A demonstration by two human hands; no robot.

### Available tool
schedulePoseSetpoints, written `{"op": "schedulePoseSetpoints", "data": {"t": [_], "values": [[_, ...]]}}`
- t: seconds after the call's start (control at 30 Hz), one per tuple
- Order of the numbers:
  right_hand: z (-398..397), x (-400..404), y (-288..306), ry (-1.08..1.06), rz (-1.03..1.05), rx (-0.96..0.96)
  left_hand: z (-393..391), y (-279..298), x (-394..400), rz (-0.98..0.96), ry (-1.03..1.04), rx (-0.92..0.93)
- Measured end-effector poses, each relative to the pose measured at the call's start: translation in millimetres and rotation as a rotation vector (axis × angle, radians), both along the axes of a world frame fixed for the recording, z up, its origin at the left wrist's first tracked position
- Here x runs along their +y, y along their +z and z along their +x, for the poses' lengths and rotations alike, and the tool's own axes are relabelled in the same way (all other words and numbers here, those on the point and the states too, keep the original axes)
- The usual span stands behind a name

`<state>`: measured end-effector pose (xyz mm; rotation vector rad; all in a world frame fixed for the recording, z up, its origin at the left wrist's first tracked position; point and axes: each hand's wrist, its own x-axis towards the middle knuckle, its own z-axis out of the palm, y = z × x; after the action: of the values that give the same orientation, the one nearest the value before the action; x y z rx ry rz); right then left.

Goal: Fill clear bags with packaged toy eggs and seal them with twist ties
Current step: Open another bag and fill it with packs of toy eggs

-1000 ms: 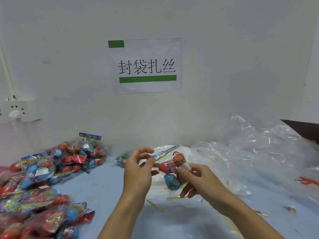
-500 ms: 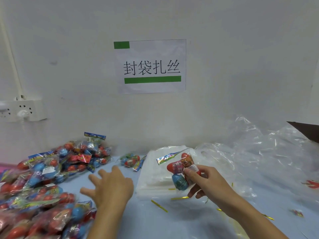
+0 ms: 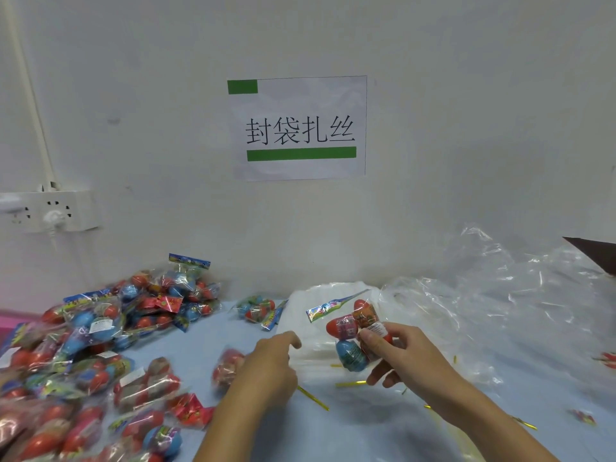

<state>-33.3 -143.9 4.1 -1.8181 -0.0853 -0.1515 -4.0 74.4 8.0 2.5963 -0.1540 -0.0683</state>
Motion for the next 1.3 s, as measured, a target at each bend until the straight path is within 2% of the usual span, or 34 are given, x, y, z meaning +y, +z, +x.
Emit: {"op": "schedulePoseSetpoints", "data": {"t": [0.07, 0.13, 0.2, 0.27, 0.3, 0.47, 0.57, 0.63, 0.67, 0.7, 0.77, 0.8, 0.83, 0.93, 1.3], "values": [[0, -1, 0, -0.007, 0.004, -0.003, 3, 0, 0, -0.053, 0.082, -0.096], [0, -1, 0, -0.006, 0.008, -0.004, 5, 1, 5, 0.041, 0.250, -0.177], [0, -1, 0, -0.008, 0.002, -0.006, 6, 1, 12, 0.211, 0.337, -0.028], [0, -1, -1, -0.014, -0.016, -0.005, 5, -3, 17, 0.263, 0.336, 0.182], [0, -1, -1, -0.014, -0.023, -0.005, 5, -5, 18, 0.266, 0.331, 0.217], [0, -3, -2, -0.022, -0.033, -0.009, 6, -4, 20, 0.159, 0.415, 0.062], [2, -3, -3, -0.050, -0.021, -0.020, 5, 4, 22, 0.076, 0.494, -0.099], [4, -4, -4, -0.090, -0.002, -0.037, 5, 10, 19, -0.074, 0.491, -0.274], [5, -4, -5, -0.115, 0.004, -0.051, 4, 15, 16, -0.227, 0.459, -0.340], [7, -5, -6, -0.139, 0.011, -0.067, 4, 20, 12, -0.460, 0.420, -0.355], [9, -7, -8, -0.181, 0.050, -0.085, 0, 31, 2, -1.026, 0.314, -0.151], [10, -8, -8, -0.196, 0.080, -0.088, -4, 34, -2, -1.237, 0.247, 0.005], [11, -9, -8, -0.207, 0.108, -0.089, -7, 37, -6, -1.368, 0.180, 0.133], [12, -9, -6, -0.237, 0.163, -0.087, -7, 35, -10, -1.471, 0.071, 0.252], [9, -10, -3, -0.241, 0.212, -0.125, -7, 34, -8, -1.470, 0.018, 0.243]]}}
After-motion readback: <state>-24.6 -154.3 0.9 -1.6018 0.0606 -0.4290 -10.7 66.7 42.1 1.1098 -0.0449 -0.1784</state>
